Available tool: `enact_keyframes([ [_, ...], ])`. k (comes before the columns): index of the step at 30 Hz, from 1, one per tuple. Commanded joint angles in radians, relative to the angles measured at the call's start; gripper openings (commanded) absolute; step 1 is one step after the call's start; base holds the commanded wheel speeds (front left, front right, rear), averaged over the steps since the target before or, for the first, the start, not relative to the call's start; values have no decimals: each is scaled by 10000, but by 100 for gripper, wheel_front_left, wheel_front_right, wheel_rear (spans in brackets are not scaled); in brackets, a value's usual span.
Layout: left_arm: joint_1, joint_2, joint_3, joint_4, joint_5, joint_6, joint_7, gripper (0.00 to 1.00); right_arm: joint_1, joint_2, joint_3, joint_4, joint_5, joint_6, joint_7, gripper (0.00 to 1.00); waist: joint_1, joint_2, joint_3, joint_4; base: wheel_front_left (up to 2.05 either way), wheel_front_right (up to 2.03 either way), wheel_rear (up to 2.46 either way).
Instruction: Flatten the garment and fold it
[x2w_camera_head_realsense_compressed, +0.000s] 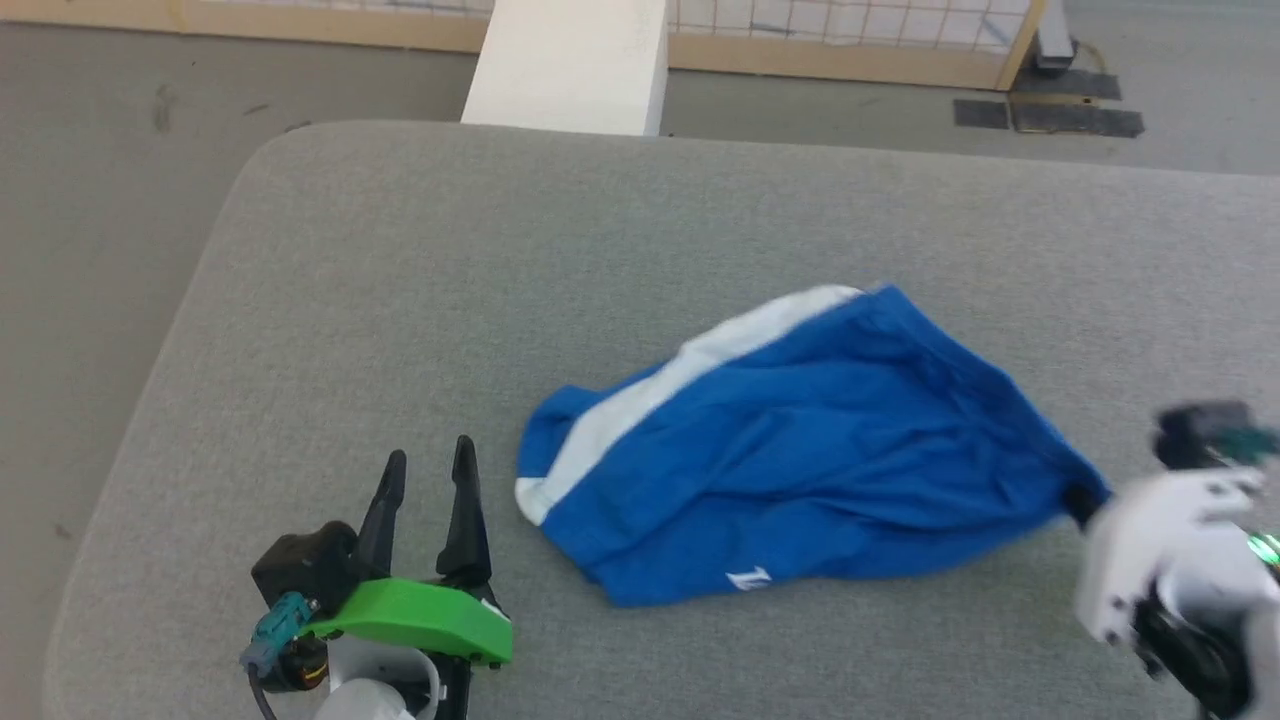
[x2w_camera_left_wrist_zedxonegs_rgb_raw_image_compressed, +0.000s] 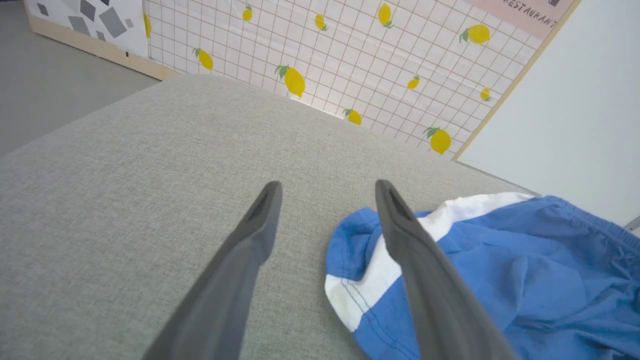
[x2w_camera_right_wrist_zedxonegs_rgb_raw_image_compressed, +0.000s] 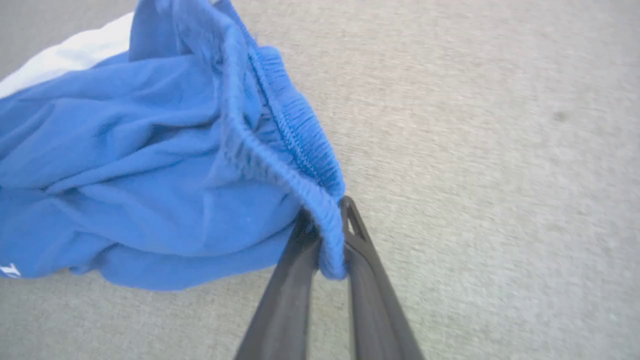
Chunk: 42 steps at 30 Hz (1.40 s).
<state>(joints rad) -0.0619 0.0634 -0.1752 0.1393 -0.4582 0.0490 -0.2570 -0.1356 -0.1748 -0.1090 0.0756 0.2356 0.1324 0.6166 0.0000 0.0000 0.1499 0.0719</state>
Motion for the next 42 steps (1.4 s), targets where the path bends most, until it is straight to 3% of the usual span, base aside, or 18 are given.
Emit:
enact_keyframes([
  [1,122,-38,21,39,85,-66,-47,100,599,108,-409,-457,28,-17,239,0,0,0,-185,-230,0,0,0],
  [5,120,-59,-29,175,95,-143,-47,100,2322,761,-1522,-1766,42,-17,1342,0,0,0,-248,-373,0,0,0],
  [8,73,-70,-70,292,79,-183,-47,100,3316,1064,-1712,-2178,293,-17,2072,0,0,0,-239,-453,0,0,0],
  [12,42,-81,-112,426,70,-200,-47,100,3629,1224,-1790,-2369,710,-17,1927,0,0,0,-237,-587,0,0,0],
  [13,45,-83,-117,463,66,-199,-47,100,3506,1233,-1828,-2420,853,-17,1572,100,0,0,-242,-623,0,0,0],
  [18,30,-88,-170,613,-55,-203,74,100,2791,1242,-2276,-2625,1365,-17,31,100,0,0,-315,-738,0,0,0],
  [23,-457,-102,-616,673,-438,-125,1597,100,2067,1243,-3042,-3034,772,-17,-1097,100,0,0,-346,-820,0,0,0],
  [25,-830,-109,-957,786,-653,-57,2702,100,1923,1244,-3116,-2999,649,-17,-1204,100,0,0,-344,-848,0,0,0],
  [32,-2670,-100,-1888,1619,-603,779,6304,100,1603,1244,-2854,-2746,631,-17,-1329,100,0,0,-66,-1077,0,0,0],
  [36,-3296,33,-2122,2315,-371,1127,7397,100,1486,1245,-2711,-2610,714,-17,-1435,100,0,0,168,-1338,0,0,0],
  [40,-3494,87,-2105,2604,-345,1352,7626,100,1420,1245,-2747,-2524,754,-17,-1586,100,0,0,341,-1515,0,0,0],
  [42,-3533,73,-2079,2551,-360,1340,7382,0,1417,1245,-2791,-2497,755,-17,-1645,100,0,0,400,-1530,0,0,0],
])
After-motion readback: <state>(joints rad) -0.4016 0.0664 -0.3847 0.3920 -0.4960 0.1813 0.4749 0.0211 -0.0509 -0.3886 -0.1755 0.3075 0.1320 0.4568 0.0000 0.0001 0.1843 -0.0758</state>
